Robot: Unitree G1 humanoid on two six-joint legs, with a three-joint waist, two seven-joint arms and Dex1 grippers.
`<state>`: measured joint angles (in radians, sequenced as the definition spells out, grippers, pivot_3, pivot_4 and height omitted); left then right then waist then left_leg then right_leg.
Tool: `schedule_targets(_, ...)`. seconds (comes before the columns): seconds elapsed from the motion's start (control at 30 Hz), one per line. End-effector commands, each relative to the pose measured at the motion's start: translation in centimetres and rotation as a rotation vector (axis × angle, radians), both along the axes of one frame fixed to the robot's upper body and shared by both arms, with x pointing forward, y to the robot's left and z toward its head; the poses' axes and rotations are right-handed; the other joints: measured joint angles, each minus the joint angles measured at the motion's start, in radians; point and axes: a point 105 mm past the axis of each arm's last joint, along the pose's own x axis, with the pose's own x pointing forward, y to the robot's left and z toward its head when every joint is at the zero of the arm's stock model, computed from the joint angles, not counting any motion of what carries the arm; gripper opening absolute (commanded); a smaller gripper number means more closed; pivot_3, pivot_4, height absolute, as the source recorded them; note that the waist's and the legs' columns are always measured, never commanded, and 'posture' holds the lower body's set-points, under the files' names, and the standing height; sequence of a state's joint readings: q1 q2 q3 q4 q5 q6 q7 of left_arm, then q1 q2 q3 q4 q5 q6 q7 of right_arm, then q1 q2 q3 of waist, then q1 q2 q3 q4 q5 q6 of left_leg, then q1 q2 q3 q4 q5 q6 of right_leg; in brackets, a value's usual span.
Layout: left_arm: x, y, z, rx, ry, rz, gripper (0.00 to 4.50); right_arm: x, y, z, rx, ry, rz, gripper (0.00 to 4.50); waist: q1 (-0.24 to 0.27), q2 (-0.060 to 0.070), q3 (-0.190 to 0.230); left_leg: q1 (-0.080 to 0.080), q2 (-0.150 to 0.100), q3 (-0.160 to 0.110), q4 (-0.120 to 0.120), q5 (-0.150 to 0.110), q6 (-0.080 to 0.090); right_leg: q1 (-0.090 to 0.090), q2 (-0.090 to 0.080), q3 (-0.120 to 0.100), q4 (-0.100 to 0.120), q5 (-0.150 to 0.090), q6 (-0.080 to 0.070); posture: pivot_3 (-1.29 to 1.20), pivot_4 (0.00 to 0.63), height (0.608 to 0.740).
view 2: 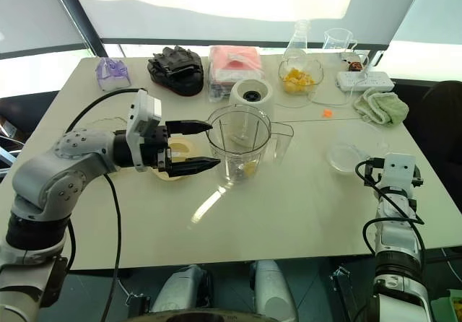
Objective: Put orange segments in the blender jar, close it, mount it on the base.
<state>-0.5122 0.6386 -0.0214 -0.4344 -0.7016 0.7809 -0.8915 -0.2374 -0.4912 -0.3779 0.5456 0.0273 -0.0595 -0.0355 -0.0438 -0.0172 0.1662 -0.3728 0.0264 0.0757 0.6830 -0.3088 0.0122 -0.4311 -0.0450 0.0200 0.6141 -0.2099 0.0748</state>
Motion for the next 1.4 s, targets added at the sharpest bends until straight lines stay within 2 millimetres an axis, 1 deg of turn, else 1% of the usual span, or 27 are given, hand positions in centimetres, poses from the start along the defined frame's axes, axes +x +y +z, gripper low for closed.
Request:
schedule_targets(0.03,-0.5,0.2,0.7,-0.004,-0.035,-0.005,4.44,0.0,-0.4,1.4,-0.031,-0.05,-0.013,4.5,-0.001,0.0,0.0,0.0,0.0,0.0,0.0,0.0,0.0,0.0,0.0,0.0,0.0,0.0,0.0,0.0,0.15,0.74)
schedule_targets(0.13,-0.5,0.1,0.7,-0.001,-0.036,-0.007,4.44,-0.6,-0.8,1.2,-0.036,-0.051,-0.028,4.5,0.0,0.0,0.0,0.0,0.0,0.0,0.0,0.0,0.0,0.0,0.0,0.0,0.0,0.0,0.0,0.0,0.15,0.74)
schedule_targets(0.23,-0.5,0.1,0.7,0.001,-0.037,-0.009,4.44,-0.5,-1.0,1.0,-0.033,-0.048,-0.027,4.5,-0.001,0.0,0.0,0.0,0.0,0.0,0.0,0.0,0.0,0.0,0.0,0.0,0.0,0.0,0.0,0.0,0.15,0.74)
schedule_targets(0.73,-0.6,0.1,0.8,0.001,-0.036,0.013,4.44,1.9,-1.4,1.3,-0.012,-0.041,0.009,4.5,-0.002,-0.001,0.001,0.0,0.0,0.001,0.0,0.0,0.0,0.0,0.0,0.002,0.0,0.0,0.0,0.0,0.15,0.74)
schedule_targets(0.87,-0.5,0.3,0.7,0.004,-0.04,0.023,4.44,2.0,-1.2,1.4,-0.001,-0.053,0.02,4.5,-0.002,-0.001,0.001,0.0,0.0,0.001,0.0,0.0,0.0,0.0,0.0,0.002,0.0,0.0,0.0,0.0,0.15,0.74)
schedule_targets(1.0,-0.6,0.2,0.6,0.001,-0.036,0.026,4.44,2.1,-0.6,0.7,0.008,-0.042,0.04,4.5,-0.003,-0.001,0.001,0.0,0.0,0.001,0.0,0.0,0.0,0.0,0.0,0.002,0.0,0.0,0.0,0.0,0.15,0.74)
schedule_targets(1.17,-0.6,0.1,0.5,0.002,-0.035,0.026,4.44,3.0,-0.5,1.3,0.008,-0.049,0.068,4.5,-0.006,-0.001,0.001,0.0,0.0,0.001,0.0,0.0,0.0,0.0,0.0,0.002,0.0,0.0,0.0,0.0,0.15,0.74)
schedule_targets(1.4,-0.8,0.3,0.4,0.01,-0.033,0.031,4.44,3.8,-0.5,1.4,0.012,-0.033,0.092,4.5,-0.015,-0.002,0.001,0.0,0.0,0.001,-0.001,0.0,0.0,0.0,0.001,0.003,0.0,0.0,0.0,0.0,0.15,0.74)
